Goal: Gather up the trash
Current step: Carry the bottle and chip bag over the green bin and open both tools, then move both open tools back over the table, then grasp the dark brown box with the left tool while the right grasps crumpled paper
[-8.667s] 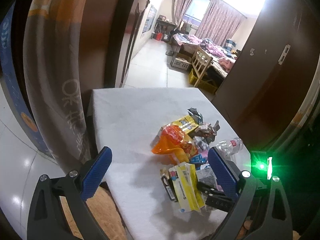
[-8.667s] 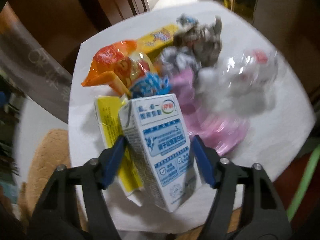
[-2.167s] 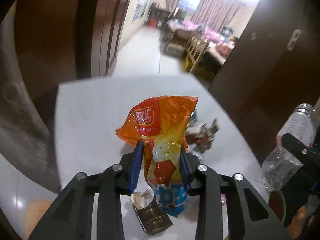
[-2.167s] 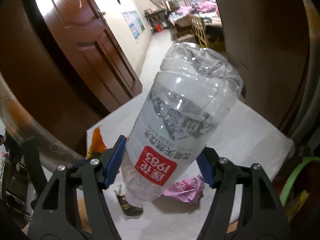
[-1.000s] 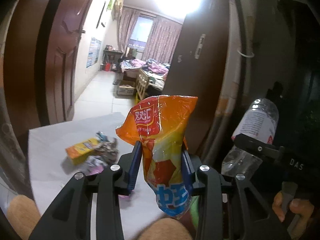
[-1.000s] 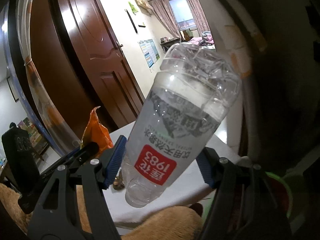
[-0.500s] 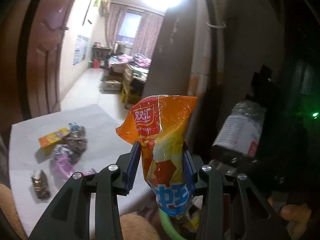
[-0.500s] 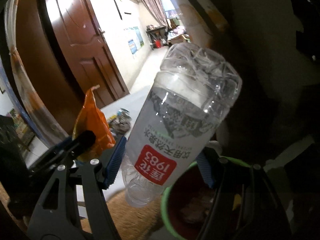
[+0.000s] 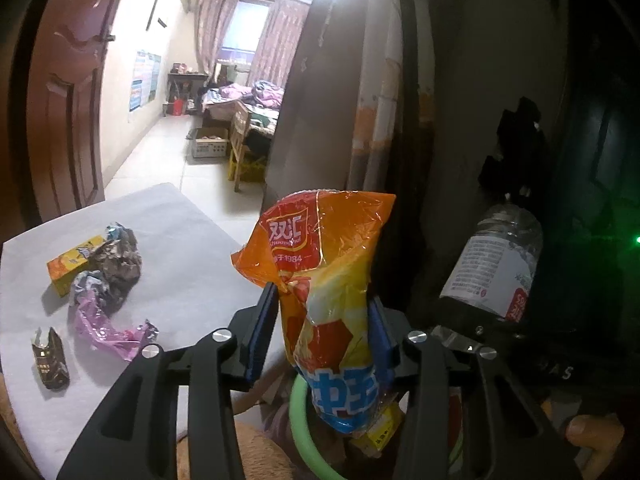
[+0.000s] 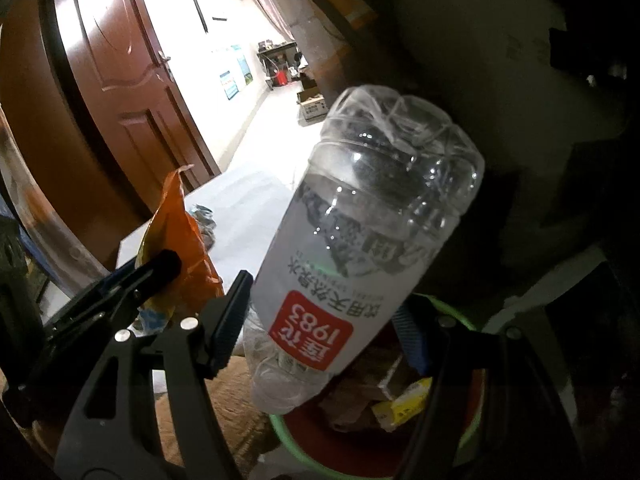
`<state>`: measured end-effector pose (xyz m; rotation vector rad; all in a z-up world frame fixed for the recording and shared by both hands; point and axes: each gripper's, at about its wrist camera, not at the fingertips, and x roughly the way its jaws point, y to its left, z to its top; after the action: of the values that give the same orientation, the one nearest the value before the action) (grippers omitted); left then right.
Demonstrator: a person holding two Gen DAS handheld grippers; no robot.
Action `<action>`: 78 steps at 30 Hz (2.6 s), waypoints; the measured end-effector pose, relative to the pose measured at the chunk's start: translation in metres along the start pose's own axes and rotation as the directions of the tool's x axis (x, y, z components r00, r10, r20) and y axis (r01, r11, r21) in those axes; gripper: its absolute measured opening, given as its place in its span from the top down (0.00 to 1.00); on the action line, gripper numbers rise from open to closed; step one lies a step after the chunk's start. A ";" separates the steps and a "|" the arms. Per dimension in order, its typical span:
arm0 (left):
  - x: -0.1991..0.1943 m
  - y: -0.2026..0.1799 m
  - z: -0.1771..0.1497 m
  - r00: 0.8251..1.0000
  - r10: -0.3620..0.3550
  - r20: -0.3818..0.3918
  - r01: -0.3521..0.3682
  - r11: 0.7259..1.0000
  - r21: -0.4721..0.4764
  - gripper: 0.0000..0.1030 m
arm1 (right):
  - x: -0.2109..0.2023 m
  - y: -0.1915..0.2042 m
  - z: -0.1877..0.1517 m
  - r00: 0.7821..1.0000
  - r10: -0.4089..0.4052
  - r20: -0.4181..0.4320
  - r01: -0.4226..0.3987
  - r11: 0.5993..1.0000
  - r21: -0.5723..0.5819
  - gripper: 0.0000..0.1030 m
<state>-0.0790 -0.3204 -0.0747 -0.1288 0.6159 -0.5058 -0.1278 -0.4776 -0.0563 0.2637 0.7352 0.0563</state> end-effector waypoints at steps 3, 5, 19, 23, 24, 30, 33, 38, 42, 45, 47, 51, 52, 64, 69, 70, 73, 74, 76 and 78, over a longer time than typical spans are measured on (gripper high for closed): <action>0.009 -0.007 -0.001 0.999 -0.033 -0.034 0.033 0.999 0.017 0.50 | 0.001 -0.006 -0.006 0.999 -0.033 -0.011 0.033 0.999 0.004 0.36; 0.012 -0.013 -0.003 0.998 -0.044 -0.039 0.046 0.998 0.045 0.30 | 0.004 -0.008 -0.006 0.997 -0.070 -0.017 0.070 0.997 0.016 0.28; -0.021 0.033 0.018 0.999 -0.025 0.023 0.022 0.993 0.115 0.20 | -0.015 0.005 -0.002 0.993 -0.096 0.073 0.089 0.991 0.104 0.12; -0.033 0.073 0.031 0.999 0.032 0.038 -0.035 0.997 0.070 0.18 | -0.010 0.035 0.005 0.995 -0.042 0.095 0.034 0.996 0.086 0.12; -0.037 0.087 0.035 0.998 0.053 0.044 -0.055 0.997 0.052 0.18 | -0.007 0.042 0.008 0.995 -0.029 0.094 0.022 0.997 0.078 0.12; -0.058 0.144 0.047 0.986 0.148 0.073 -0.149 0.989 0.006 0.18 | 0.018 0.090 0.015 0.997 0.043 0.064 -0.044 0.999 0.024 0.12; -0.064 0.170 0.050 0.979 0.188 0.072 -0.188 0.982 -0.014 0.17 | 0.033 0.115 0.019 0.997 0.067 0.039 -0.067 0.998 0.004 0.12; -0.076 0.220 0.052 0.961 0.273 0.048 -0.270 0.961 -0.058 0.17 | 0.053 0.153 0.023 0.995 0.101 0.013 -0.101 0.995 -0.025 0.12; -0.084 0.253 0.053 0.948 0.318 0.026 -0.316 0.946 -0.070 0.17 | 0.075 0.178 0.023 0.993 0.118 -0.026 -0.119 0.992 -0.037 0.11; -0.088 0.280 0.046 0.935 0.355 0.003 -0.353 0.932 -0.086 0.17 | 0.093 0.193 0.020 0.989 0.129 -0.070 -0.132 0.991 -0.034 0.11; -0.085 0.296 0.035 0.929 0.367 -0.040 -0.370 0.923 -0.106 0.17 | 0.102 0.200 0.016 0.987 0.133 -0.095 -0.137 0.990 -0.032 0.11; -0.067 0.321 0.008 0.920 0.359 -0.154 -0.381 0.913 -0.146 0.18 | 0.117 0.207 0.004 0.980 0.135 -0.145 -0.138 0.990 -0.016 0.11; -0.056 0.324 -0.002 0.916 0.346 -0.202 -0.378 0.914 -0.147 0.19 | 0.119 0.208 0.002 0.979 0.136 -0.155 -0.139 0.990 -0.009 0.11; 0.012 0.327 -0.054 0.869 0.309 -0.386 -0.371 0.924 -0.096 0.19 | 0.132 0.216 -0.011 0.970 0.126 -0.210 -0.127 0.992 0.008 0.11; 0.023 0.328 -0.061 0.862 0.295 -0.412 -0.364 0.926 -0.097 0.24 | 0.139 0.219 -0.015 0.965 0.126 -0.230 -0.129 0.992 0.000 0.11; 0.026 0.328 -0.063 0.859 0.290 -0.423 -0.361 0.928 -0.096 0.28 | 0.140 0.219 -0.016 0.964 0.127 -0.234 -0.130 0.991 0.000 0.11; 0.033 0.331 -0.068 0.863 0.246 -0.441 -0.328 0.937 -0.118 0.36 | 0.144 0.222 -0.018 0.961 0.127 -0.245 -0.131 0.991 -0.001 0.11; 0.033 0.330 -0.069 0.871 0.231 -0.433 -0.313 0.941 -0.128 0.40 | 0.146 0.223 -0.019 0.961 0.126 -0.248 -0.131 0.991 -0.004 0.11; 0.030 0.327 -0.067 0.876 0.244 -0.415 -0.314 0.943 -0.109 0.53 | 0.149 0.223 -0.019 0.959 0.123 -0.254 -0.129 0.992 -0.006 0.11; 0.026 0.329 -0.064 0.882 0.240 -0.406 -0.305 0.947 -0.104 0.61 | 0.152 0.225 -0.020 0.957 0.124 -0.263 -0.129 0.992 -0.004 0.11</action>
<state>0.0386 -0.0446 -0.2274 -0.0959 1.0515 -0.2014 -0.0190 -0.2347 -0.1125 0.2856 0.9805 0.2242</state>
